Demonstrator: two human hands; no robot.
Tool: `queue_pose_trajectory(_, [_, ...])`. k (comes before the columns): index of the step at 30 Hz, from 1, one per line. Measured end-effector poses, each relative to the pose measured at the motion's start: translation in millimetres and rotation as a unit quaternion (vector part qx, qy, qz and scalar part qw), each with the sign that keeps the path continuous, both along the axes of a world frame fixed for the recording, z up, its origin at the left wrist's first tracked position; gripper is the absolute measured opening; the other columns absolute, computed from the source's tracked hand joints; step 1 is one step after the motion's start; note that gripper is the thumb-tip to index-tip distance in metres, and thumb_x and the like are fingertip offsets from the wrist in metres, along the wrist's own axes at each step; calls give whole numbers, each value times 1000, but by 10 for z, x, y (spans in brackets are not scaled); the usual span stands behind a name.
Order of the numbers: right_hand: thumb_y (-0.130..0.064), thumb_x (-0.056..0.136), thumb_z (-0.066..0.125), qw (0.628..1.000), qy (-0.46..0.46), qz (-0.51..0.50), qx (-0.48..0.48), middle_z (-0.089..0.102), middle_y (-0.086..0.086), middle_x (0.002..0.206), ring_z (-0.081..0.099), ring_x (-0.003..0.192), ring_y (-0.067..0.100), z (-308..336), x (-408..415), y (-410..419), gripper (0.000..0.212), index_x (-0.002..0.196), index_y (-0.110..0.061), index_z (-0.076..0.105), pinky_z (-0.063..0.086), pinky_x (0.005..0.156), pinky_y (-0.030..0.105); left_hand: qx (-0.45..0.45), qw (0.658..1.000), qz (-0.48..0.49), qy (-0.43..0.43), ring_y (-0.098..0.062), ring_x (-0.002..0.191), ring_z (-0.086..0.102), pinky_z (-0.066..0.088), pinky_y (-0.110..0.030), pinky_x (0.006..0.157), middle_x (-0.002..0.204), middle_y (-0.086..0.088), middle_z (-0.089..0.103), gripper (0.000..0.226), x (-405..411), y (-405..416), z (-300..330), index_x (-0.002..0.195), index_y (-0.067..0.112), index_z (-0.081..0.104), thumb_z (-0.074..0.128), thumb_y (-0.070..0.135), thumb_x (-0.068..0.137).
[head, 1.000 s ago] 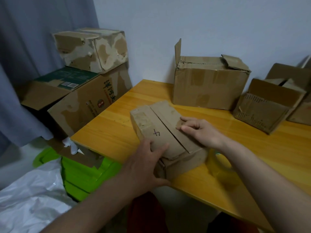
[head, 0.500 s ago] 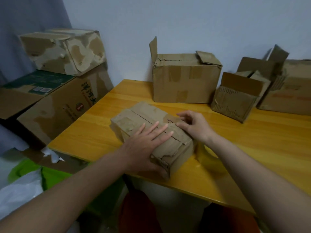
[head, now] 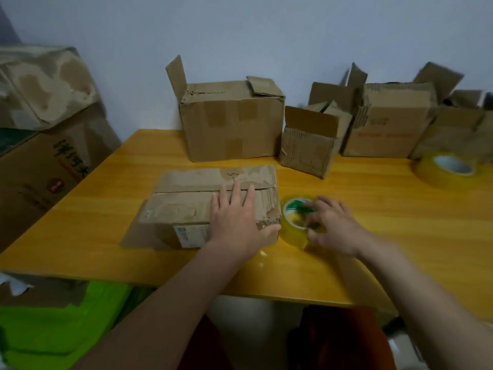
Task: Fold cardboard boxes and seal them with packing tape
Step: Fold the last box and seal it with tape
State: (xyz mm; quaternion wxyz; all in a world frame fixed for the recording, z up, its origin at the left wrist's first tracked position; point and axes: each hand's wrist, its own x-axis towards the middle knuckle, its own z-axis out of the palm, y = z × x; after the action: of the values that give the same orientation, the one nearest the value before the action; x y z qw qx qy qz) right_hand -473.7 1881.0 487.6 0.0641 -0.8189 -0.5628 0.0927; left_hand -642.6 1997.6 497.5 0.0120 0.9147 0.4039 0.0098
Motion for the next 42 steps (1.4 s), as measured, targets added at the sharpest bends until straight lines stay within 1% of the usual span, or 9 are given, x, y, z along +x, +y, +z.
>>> queue_pose_trajectory(4, [-44,79,71,996,8,44,-72,20,-13,155,3,147,20,66,137,-125,47,122,-31,56,10,119,45,-17,1000,-17,17,-32,149,-8,-1,-46,120,163,-5,-10,113,28,32,35,155,23,-7,38,87,74])
queue_pose_trajectory(8, [-12,85,67,996,51,65,27,40,0,148,20,144,19,53,284,-286,33,117,-11,58,7,112,13,-27,995,-87,42,-24,149,-2,0,-50,120,162,6,-6,118,-186,272,150,153,33,-7,45,90,65])
queue_pose_trajectory(12, [-9,84,67,983,167,37,62,51,-3,137,38,135,18,326,503,-529,34,106,-34,57,34,110,36,-28,993,-101,47,-26,148,-12,-5,-54,118,162,-1,-13,105,-394,557,111,144,56,-11,17,100,54])
queue_pose_trajectory(15, [-11,83,67,960,239,47,139,56,-14,127,46,125,5,601,493,-615,27,99,-33,61,40,99,25,-41,994,-103,13,-25,149,-6,-2,-49,118,163,-1,-5,96,-380,559,105,147,54,-3,-4,95,60])
queue_pose_trajectory(19, [-19,81,64,934,298,98,171,56,-24,127,49,119,-8,891,239,-418,26,106,-26,64,43,97,20,-135,984,-83,-80,-22,148,5,15,-51,117,162,4,10,73,-335,570,180,150,48,5,18,76,84])
queue_pose_trajectory(26, [-12,89,61,925,317,179,108,60,-9,127,55,116,1,1106,-251,351,14,103,-14,62,45,97,20,-359,827,-61,-429,-15,125,50,43,-15,90,131,1,56,29,-478,685,326,123,33,47,46,26,95])
queue_pose_trajectory(30, [-14,90,59,929,320,171,74,64,-1,114,60,100,12,1136,-388,588,10,100,-13,61,49,85,24,-389,738,-39,-550,-19,117,58,40,-40,109,117,-4,66,32,-594,770,240,99,23,66,48,44,84])
queue_pose_trajectory(36, [-28,84,60,926,329,181,48,65,3,114,60,104,24,1202,-449,715,17,97,-17,61,48,94,42,-431,709,0,-558,-26,101,64,42,-53,105,93,-2,71,24,-617,838,182,90,18,68,64,39,80])
queue_pose_trajectory(42, [-32,82,60,928,314,195,33,63,11,107,60,100,27,1202,-429,749,28,102,-12,60,49,92,49,-460,684,16,-566,-19,113,63,45,-42,106,117,-6,68,23,-613,861,186,117,10,63,57,10,95])
